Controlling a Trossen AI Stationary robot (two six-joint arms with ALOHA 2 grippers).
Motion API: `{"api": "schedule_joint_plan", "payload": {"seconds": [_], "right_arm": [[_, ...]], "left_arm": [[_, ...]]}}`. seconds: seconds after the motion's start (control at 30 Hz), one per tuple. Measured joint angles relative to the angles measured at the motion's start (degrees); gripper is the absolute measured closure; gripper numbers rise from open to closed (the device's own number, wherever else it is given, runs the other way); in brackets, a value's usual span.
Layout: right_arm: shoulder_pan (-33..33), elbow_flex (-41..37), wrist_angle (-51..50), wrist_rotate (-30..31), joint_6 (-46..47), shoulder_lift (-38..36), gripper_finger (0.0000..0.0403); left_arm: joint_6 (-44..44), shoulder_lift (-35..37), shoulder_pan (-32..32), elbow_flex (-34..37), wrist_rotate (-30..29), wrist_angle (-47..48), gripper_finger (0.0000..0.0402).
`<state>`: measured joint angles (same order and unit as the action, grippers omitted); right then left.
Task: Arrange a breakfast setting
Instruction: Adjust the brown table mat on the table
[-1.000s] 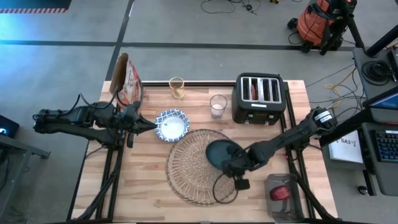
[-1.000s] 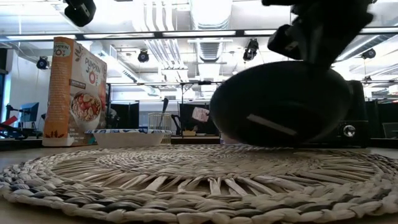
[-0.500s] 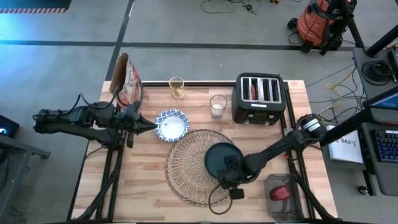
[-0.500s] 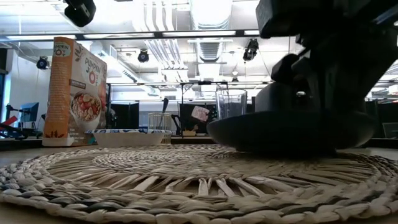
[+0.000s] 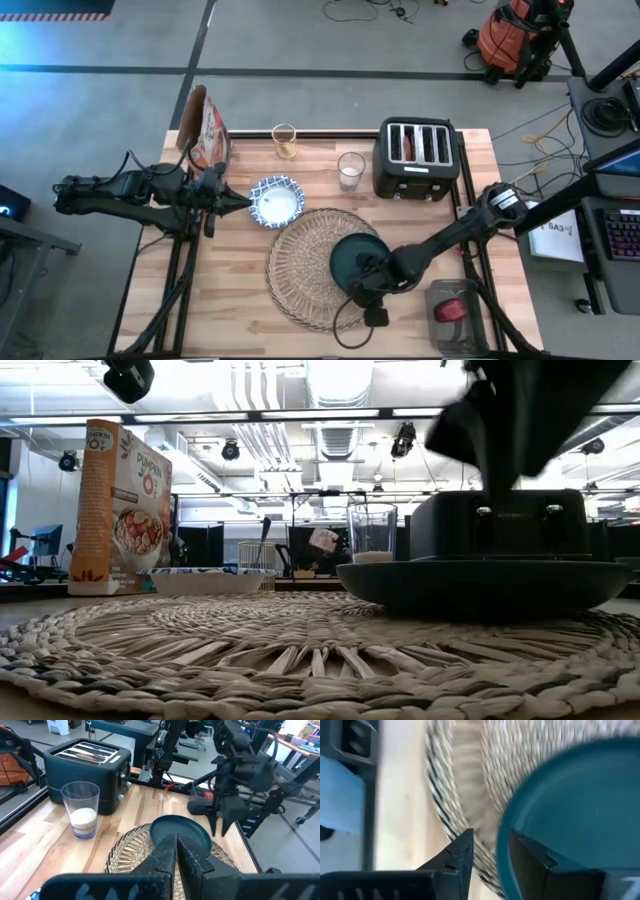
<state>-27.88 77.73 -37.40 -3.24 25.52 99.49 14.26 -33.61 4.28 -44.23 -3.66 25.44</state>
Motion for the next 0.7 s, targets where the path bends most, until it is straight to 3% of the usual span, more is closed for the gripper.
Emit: {"api": "schedule_joint_plan", "payload": {"seconds": [0.07, 0.27, 0.43, 0.7], "right_arm": [[0.1, 1.6, 0.3, 1.2, -1.8, -0.1, 0.0286], [2.7, 3.4, 7.1, 12.3, -13.3, 0.7, 0.0299], [8.1, 3.4, 16.9, 11.4, -15.5, 3.2, 0.0318], [13.0, 5.8, 20.4, 8.7, -15.6, 9.4, 0.0345]], "left_arm": [[0.0, 0.0, 0.0, 0.0, 0.0, 0.0, 0.0402], [0.0, 0.0, 0.0, 0.0, 0.0, 0.0, 0.0402], [0.1, 0.0, 0.0, 0.0, 0.0, -0.1, 0.0402], [1.8, 0.4, 0.0, 0.0, 0.1, -0.1, 0.0402]]}}
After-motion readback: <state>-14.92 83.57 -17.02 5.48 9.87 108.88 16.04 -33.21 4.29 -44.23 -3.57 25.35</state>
